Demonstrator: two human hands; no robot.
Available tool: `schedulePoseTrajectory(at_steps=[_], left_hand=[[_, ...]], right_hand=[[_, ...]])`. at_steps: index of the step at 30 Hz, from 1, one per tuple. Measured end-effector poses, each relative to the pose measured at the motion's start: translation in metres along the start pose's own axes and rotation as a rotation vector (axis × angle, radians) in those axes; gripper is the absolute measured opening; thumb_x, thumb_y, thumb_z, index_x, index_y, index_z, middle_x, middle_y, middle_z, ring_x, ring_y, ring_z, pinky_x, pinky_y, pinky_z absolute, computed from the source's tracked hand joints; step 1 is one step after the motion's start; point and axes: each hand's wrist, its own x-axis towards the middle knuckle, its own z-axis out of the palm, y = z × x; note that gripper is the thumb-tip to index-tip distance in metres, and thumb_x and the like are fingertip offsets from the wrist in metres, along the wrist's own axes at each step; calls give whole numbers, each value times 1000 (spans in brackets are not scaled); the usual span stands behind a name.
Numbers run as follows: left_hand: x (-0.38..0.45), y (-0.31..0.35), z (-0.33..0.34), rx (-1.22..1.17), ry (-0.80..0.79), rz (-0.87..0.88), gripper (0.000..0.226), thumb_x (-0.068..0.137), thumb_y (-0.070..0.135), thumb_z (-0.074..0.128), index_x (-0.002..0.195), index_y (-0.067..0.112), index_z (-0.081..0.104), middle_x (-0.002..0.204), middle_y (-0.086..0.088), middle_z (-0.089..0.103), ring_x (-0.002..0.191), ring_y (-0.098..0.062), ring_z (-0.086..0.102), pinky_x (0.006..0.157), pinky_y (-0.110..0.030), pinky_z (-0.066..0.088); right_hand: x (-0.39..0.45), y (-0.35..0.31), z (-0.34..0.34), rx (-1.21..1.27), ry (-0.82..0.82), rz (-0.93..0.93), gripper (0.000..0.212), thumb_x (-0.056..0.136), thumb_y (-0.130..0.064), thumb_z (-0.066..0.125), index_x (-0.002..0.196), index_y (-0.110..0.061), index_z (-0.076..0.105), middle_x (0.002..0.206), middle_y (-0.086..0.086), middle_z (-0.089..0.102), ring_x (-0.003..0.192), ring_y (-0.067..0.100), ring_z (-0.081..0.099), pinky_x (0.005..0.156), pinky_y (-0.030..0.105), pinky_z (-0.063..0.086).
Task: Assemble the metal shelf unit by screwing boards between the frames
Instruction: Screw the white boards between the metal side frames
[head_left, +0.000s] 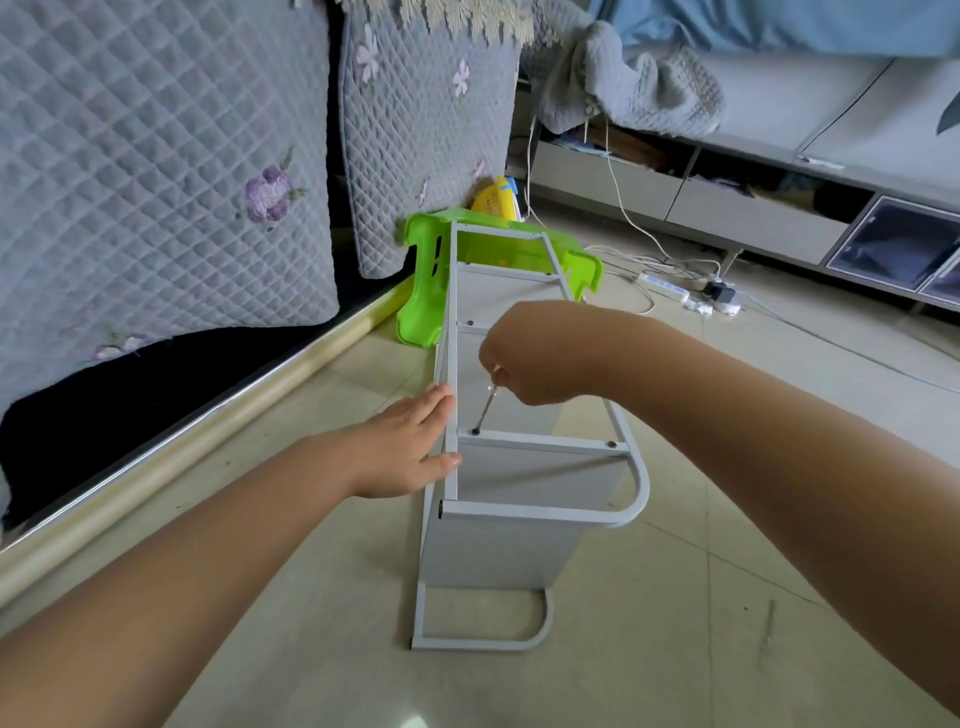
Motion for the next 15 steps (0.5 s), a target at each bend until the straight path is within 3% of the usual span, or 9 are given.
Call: schedulePoseTrajectory(at_steps=[3, 5, 6, 11, 15], left_hand=[[1, 0, -1, -7, 6, 5, 69, 100, 40, 24, 145, 10, -19, 151, 0, -30, 140, -9, -22, 112, -22, -9], [1, 0, 0, -22, 9, 7, 69, 100, 40, 24, 145, 10, -18, 151, 1, -29, 140, -8, -22, 111, -21, -9], [1, 0, 0, -27, 9, 6, 69, 100, 40, 25, 145, 11, -18, 151, 2, -29, 139, -7, -22, 111, -21, -9], [-2, 0, 0, -7, 0, 8, 69, 100, 41, 24, 145, 12, -18, 150, 3, -30, 140, -7, -22, 111, -22, -9], [1, 4, -4, 115, 19, -11, 66, 100, 40, 22, 147, 10, -12, 154, 0, -23, 141, -9, -19, 113, -25, -8]], right_hand=[[8, -3, -3, 25, -10, 32, 24, 94, -13, 42, 72, -5, 51, 63, 1, 42, 70, 23, 43, 60, 23, 36], [13, 1, -8, 118, -66, 131, 34, 93, -11, 41, 59, -7, 45, 49, 2, 43, 52, 20, 42, 39, 17, 37], [15, 5, -9, 192, -104, 191, 34, 93, -10, 40, 60, -7, 49, 45, 3, 44, 46, 17, 38, 34, 17, 34], [14, 23, 3, 531, -202, 371, 32, 94, -10, 39, 67, -2, 55, 55, 6, 33, 43, 16, 28, 40, 16, 25], [5, 54, 20, 787, -74, 412, 33, 95, -18, 45, 66, -6, 56, 50, 3, 28, 41, 15, 23, 38, 14, 22]])
